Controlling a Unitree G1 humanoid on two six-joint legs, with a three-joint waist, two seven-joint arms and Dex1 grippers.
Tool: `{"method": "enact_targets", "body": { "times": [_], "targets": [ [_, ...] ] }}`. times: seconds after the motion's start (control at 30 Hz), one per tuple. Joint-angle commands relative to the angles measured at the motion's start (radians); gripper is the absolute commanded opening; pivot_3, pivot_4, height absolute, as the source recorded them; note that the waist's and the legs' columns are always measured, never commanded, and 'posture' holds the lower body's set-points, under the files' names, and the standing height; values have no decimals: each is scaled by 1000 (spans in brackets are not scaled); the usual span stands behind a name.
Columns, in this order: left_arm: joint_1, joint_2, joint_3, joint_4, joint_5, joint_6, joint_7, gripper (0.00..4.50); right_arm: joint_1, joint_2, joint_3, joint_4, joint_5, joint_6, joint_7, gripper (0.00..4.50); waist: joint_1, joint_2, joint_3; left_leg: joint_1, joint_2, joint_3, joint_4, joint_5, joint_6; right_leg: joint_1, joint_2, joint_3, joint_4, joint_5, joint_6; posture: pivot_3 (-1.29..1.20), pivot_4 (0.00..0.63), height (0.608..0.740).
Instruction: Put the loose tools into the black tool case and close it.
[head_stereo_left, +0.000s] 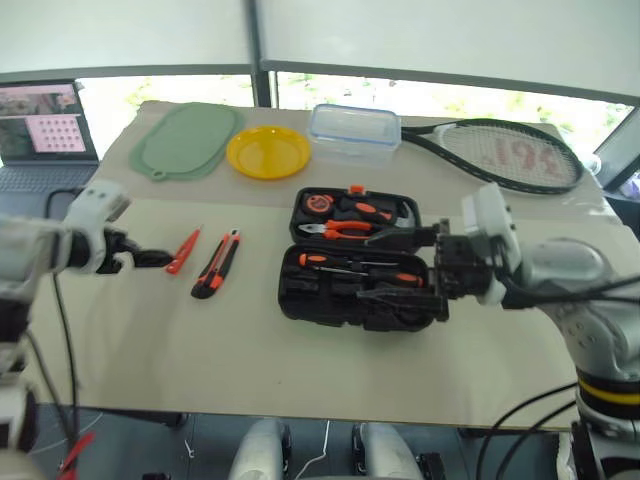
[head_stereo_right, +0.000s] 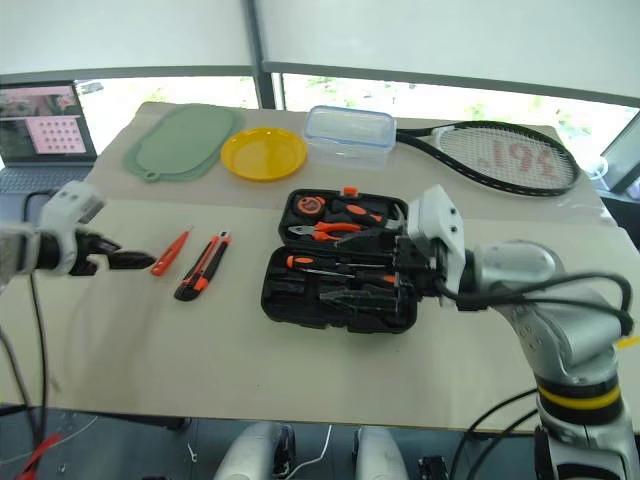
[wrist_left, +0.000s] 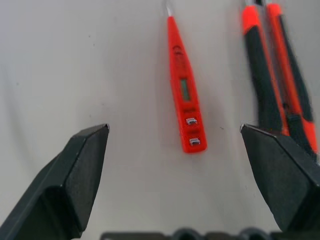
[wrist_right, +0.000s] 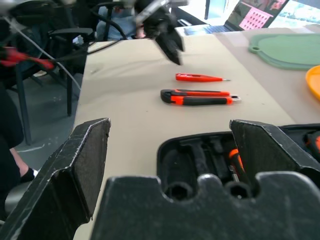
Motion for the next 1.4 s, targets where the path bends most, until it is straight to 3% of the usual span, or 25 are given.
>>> {"method": "enact_targets", "body": {
  "times": [0.03,0.3,0.4,0.7,0.73,0.9,1.1,1.27,1.4],
  "targets": [
    [-142,-73,-96,270,131,-134,-71,4500,22,-6,-39,-72,45,10,-64,4445,-5,-2,1,-1,0,0,1,0,1,0,0,0,0,0,0,0,150,738],
    [-265,-200,-155,580,291,-362,-140,4500,85,-27,-63,-142,114,22,-152,4445,-4,-4,2,-2,0,-3,1,-1,2,-1,-1,0,0,-1,1,0,150,738],
    [-278,-227,-162,632,335,-390,-169,3906,101,-38,-82,-149,133,19,-174,4500,-2,-4,2,-1,0,-6,2,-1,2,0,-2,0,0,0,2,0,150,738],
    [-289,-231,-85,677,370,-412,-174,598,131,-88,-94,-157,152,1,-182,4500,-3,-4,2,-2,-1,-7,3,-2,4,0,-3,1,0,0,3,0,150,738],
    [-291,-223,-73,674,370,-418,-169,431,135,-92,-96,-158,153,0,-183,4500,-2,-4,2,-2,-1,-7,3,-2,4,0,-3,1,0,0,3,0,150,738],
    [-312,-182,-37,555,357,-573,-262,429,180,-115,-126,-162,172,8,-193,4500,-2,-6,3,-2,0,-8,3,-2,4,-1,-3,1,0,0,3,0,150,738],
    [-280,-206,-56,185,302,-744,-521,429,296,-168,-170,-145,166,22,-184,4500,10,-9,5,-8,0,-11,7,-3,5,-1,-4,-2,0,1,5,0,150,738],
    [-268,-367,-137,-5,271,-758,-644,429,372,-185,-168,-170,117,-13,-201,4500,13,-9,5,-8,-1,-11,11,-4,8,1,-5,-1,-2,2,8,0,150,738],
    [-246,-440,-195,3,310,-824,-655,429,399,-168,-177,-195,123,-12,-232,4500,-2,-9,5,-8,-2,-10,12,-5,9,0,-3,2,-3,3,8,0,150,738]
  ]
}}
